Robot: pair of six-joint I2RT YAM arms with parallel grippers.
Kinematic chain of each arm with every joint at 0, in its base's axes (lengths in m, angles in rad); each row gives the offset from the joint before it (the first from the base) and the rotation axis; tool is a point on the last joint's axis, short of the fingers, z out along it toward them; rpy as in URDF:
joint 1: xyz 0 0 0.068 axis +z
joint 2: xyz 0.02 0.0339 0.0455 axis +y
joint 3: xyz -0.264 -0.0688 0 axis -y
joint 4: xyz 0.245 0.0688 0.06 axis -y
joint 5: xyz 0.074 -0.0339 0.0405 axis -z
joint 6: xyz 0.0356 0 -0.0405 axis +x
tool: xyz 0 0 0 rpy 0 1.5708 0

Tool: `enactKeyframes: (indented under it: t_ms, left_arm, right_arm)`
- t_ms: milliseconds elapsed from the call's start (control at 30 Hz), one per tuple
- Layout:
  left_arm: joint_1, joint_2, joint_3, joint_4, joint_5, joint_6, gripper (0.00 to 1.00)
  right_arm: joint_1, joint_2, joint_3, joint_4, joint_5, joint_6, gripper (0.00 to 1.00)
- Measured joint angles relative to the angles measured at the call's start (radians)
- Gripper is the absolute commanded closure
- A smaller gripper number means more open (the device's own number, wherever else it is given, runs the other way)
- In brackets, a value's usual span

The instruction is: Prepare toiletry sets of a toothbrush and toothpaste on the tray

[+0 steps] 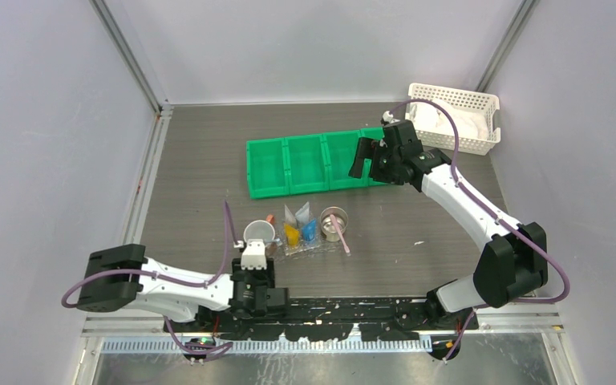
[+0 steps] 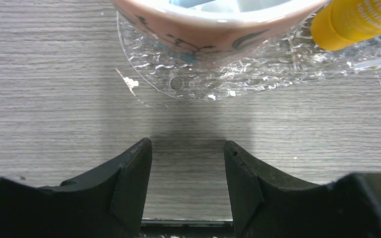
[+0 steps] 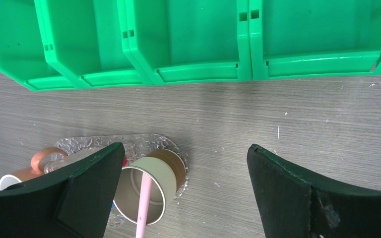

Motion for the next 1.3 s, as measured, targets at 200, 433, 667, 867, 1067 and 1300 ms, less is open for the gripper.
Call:
enactKeyframes:
  t_ms: [200,433,667,867,1067,1300]
  left_arm:
    - [0.0,-0.001,-0.081,0.147,-0.094,0.056,0.43]
    - [0.0,0.157,-0.119,0.396,-0.273,0.116,0.41]
    - [-0.002,0.154,-0.176,0.53,-0.339,0.154,0.41]
    - [-0.002,0.129,-0.201,0.565,-0.346,0.179,0.4]
    - [-0.002,0.146,-0.198,0.578,-0.351,0.201,0.4]
    - [-0.002,0.146,-0.206,0.597,-0.356,0.209,0.4]
  right_arm:
    - [0.0,0.0,0.0,0.0,0.001,0.004,0.0]
    - [0.0,0.001,0.0,0.0,0.002,0.006,0.0]
    - [0.0,0.032,0.0,0.017,-0.004,0.017,0.0]
    - [0.0,0.059,0.0,0.026,-0.007,0.024,0.0]
    - [-0.001,0.086,0.0,0.044,-0.011,0.032,0.0]
    - [0.0,0.083,-0.027,0.052,0.029,0.038,0.0]
